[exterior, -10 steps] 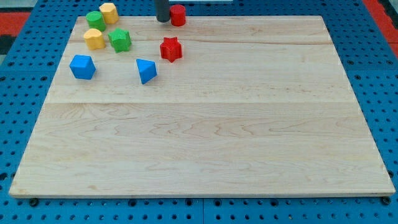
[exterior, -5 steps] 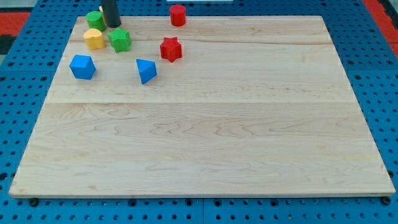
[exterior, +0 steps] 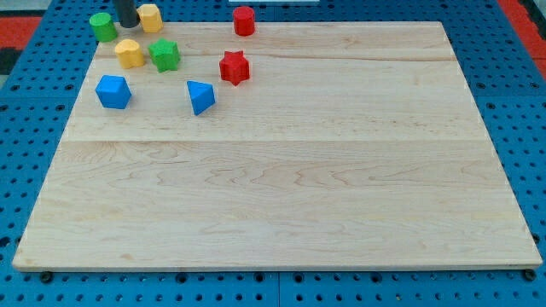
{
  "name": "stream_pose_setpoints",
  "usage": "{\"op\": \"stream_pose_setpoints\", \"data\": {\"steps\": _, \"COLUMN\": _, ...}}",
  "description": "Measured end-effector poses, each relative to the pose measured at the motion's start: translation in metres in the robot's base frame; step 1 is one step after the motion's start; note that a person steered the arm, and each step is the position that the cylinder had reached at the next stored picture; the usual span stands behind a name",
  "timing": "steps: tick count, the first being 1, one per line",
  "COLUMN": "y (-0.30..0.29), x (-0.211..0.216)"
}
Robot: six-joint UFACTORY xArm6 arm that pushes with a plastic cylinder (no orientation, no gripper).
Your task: Push the green circle to the top left of the board
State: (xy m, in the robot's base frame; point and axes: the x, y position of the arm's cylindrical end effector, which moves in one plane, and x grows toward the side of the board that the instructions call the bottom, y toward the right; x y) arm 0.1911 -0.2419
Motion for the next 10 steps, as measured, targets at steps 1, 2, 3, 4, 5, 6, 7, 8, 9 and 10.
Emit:
{"op": "stream_pose_setpoints", "data": {"steps": 1, "y": 0.002, "x": 0.000}}
{"op": "stream_pose_setpoints", "data": {"steps": 2, "y": 0.012, "x": 0.000}}
{"op": "stream_pose_setpoints", "data": {"steps": 3, "y": 0.053, "x": 0.001}}
{"op": "stream_pose_setpoints", "data": {"steps": 4, "y": 0.073, "x": 0.002}}
{"op": "stream_pose_setpoints", "data": {"steps": 5, "y": 0.073, "x": 0.017}}
{"op": "stream_pose_setpoints", "data": {"steps": 6, "y": 0.063, "x": 0.044}}
{"op": "stream_pose_setpoints", "data": {"steps": 7, "y": 0.049, "x": 0.052}}
{"op": "stream_pose_setpoints", "data": {"steps": 8, "y": 0.039, "x": 0.052}}
{"op": "stream_pose_setpoints", "data": {"steps": 9, "y": 0.020, "x": 0.052}}
{"op": "stream_pose_setpoints", "data": {"steps": 10, "y": -0.006, "x": 0.055}}
